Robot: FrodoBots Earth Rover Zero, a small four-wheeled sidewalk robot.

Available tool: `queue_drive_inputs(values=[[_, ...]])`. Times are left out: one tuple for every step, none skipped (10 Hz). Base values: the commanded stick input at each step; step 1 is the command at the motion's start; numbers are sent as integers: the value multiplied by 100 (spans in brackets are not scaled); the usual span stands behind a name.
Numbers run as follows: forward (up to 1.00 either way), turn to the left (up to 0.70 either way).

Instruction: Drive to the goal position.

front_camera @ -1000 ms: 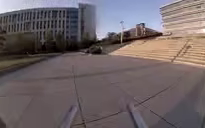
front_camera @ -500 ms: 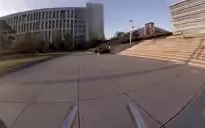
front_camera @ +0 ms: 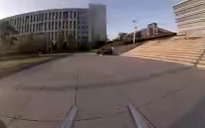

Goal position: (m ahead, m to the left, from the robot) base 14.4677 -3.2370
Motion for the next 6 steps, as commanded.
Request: queue_drive_inputs(values=[[70, 0], [70, 0], [70, 0], [70, 0], [70, 0], [70, 0]])
